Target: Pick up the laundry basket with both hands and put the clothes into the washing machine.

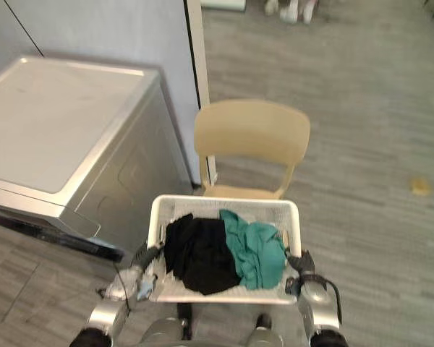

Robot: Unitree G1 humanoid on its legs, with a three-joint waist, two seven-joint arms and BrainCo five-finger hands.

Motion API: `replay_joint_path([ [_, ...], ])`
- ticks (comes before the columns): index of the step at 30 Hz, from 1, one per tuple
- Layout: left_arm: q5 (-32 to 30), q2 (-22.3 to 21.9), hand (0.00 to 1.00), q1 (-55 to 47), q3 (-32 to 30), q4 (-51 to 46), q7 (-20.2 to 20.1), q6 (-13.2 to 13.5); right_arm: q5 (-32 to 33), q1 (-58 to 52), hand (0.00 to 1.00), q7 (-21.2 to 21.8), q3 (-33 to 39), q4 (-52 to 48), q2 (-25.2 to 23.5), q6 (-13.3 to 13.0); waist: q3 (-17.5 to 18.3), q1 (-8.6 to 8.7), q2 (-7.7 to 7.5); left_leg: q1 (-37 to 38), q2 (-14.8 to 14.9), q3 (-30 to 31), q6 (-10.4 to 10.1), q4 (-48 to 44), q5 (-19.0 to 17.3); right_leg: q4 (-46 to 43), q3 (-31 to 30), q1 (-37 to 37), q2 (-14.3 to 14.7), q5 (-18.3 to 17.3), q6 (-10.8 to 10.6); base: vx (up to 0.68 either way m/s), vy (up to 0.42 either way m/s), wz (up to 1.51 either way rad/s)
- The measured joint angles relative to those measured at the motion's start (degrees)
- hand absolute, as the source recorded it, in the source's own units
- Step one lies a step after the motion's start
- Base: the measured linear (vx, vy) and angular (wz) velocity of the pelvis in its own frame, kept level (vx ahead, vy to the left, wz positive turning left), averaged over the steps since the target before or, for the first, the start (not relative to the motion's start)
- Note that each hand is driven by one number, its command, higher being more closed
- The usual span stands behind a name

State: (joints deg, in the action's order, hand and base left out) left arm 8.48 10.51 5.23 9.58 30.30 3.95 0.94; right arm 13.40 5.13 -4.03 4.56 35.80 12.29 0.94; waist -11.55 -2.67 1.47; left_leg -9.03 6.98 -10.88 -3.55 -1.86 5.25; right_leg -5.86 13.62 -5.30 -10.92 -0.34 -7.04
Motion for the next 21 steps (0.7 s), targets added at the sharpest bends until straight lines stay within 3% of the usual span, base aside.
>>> replay_joint_path([
  [3, 0.76, 1.34, 1.00, 8.59, 0.14, 4.28, 0.39, 0.05, 1.37, 6.66, 1.00, -1.27, 0.02, 2.08, 0.94, 0.48, -5.71, 0.07, -0.96, -2.13, 0.14, 0.00, 0.28, -0.75, 0.57, -0.47, -0.26, -2.05, 0.05, 0.87, 0.06, -0.11, 0.045, -0.03],
  [6, 1.17, 1.78, 1.00, 18.12, 0.44, 10.53, 1.37, 0.27, 1.93, 14.12, 1.00, -1.99, -0.03, 5.74, 2.54, 0.59, -9.24, 0.12, -2.27, -5.54, 0.24, -0.03, 0.43, -1.27, 1.32, -1.18, -0.72, -5.73, 0.06, 1.81, 0.31, -0.09, 0.034, -0.04],
  [9, 1.57, 3.05, 1.00, 27.62, 0.54, 15.70, 1.70, 0.25, 3.89, 21.52, 1.00, -3.41, -0.08, 8.99, 3.83, 0.66, -12.53, 0.34, -2.63, -7.92, 0.22, -0.02, 0.57, -1.16, 2.33, -1.22, -0.95, -8.29, 0.07, 2.88, 0.52, -0.09, 0.032, -0.04],
  [18, 3.26, 7.49, 1.00, 44.45, -1.24, 25.63, 2.79, 0.87, 4.77, 43.97, 1.00, -4.95, -2.35, 21.72, 5.56, 0.72, -13.72, 0.25, -2.57, -13.08, 1.30, -0.19, -0.45, 0.19, 4.46, -1.20, -1.21, -14.32, 1.57, 4.08, 1.60, -0.02, -0.012, -0.04],
  [21, 3.21, 8.15, 1.00, 46.63, -1.58, 26.41, 3.29, 1.02, 4.77, 45.91, 1.00, -5.36, -2.34, 22.02, 5.54, 0.72, -13.75, 0.15, -2.58, -13.33, 1.92, -0.27, -0.67, 1.92, 5.39, -1.20, -1.16, -15.28, 1.79, 4.14, 1.70, 0.00, -0.038, -0.02],
])
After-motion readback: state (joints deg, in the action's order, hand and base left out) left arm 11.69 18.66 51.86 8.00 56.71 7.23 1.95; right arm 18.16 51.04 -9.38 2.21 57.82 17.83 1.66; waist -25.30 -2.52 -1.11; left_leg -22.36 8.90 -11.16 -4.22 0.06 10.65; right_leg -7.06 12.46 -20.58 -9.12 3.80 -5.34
